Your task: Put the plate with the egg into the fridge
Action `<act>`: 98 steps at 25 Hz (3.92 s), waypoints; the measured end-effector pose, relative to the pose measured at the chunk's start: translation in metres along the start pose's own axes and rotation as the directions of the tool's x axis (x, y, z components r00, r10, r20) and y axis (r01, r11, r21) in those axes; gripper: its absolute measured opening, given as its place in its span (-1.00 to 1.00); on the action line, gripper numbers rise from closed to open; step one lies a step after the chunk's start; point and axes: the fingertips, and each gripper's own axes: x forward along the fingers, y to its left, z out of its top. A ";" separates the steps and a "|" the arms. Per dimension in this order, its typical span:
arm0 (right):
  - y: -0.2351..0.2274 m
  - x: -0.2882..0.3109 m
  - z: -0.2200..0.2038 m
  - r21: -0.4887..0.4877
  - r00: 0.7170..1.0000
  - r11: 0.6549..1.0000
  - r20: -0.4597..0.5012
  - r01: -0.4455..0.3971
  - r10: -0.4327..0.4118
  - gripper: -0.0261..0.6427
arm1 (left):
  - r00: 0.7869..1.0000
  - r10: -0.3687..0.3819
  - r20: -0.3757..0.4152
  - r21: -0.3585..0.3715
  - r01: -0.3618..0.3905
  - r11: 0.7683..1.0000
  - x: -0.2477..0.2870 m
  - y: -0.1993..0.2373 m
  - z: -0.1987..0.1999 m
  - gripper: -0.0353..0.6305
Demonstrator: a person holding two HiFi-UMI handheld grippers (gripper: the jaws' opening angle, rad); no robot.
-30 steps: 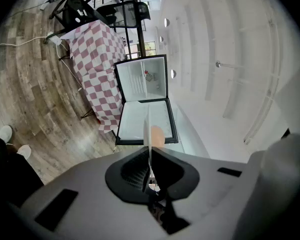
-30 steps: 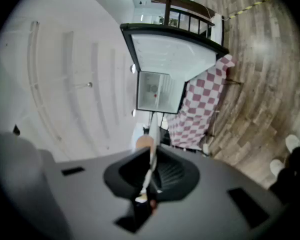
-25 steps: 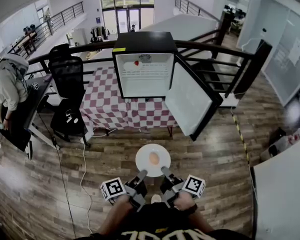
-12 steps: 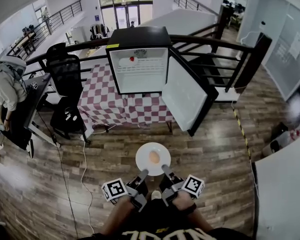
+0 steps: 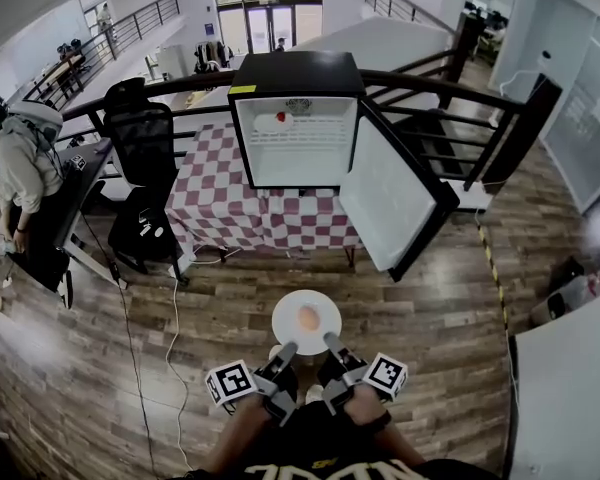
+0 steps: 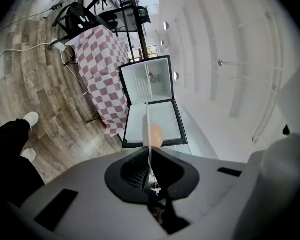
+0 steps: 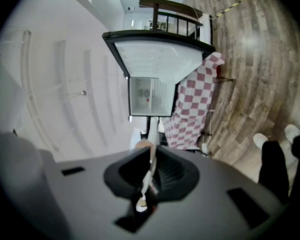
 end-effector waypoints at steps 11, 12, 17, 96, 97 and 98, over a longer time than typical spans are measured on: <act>0.011 0.101 0.024 -0.063 1.000 0.998 -0.006 0.026 -0.026 -0.82 | 0.999 0.007 -0.036 -0.051 -0.008 0.999 0.040 0.014 0.096 -0.79; 0.015 0.112 0.027 -0.066 1.000 0.997 -0.002 0.025 -0.025 -0.82 | 0.999 -0.007 -0.042 -0.051 0.005 0.999 0.045 0.011 0.108 -0.79; 0.028 0.171 0.045 -0.086 1.000 0.996 0.028 0.013 -0.010 -0.82 | 0.996 -0.059 -0.060 -0.042 0.056 0.998 0.073 0.003 0.167 -0.79; -0.131 0.552 0.274 -0.147 0.974 0.964 -0.022 0.220 -0.226 -0.79 | 0.958 0.281 0.054 0.023 -0.283 0.959 0.389 0.207 0.468 -0.78; -0.132 0.554 0.275 -0.145 0.974 0.964 -0.019 0.223 -0.228 -0.79 | 0.958 0.281 0.057 0.021 -0.283 0.959 0.391 0.208 0.471 -0.78; -0.133 0.557 0.277 -0.145 0.973 0.964 -0.015 0.225 -0.229 -0.79 | 0.958 0.281 0.060 0.020 -0.282 0.959 0.394 0.209 0.474 -0.78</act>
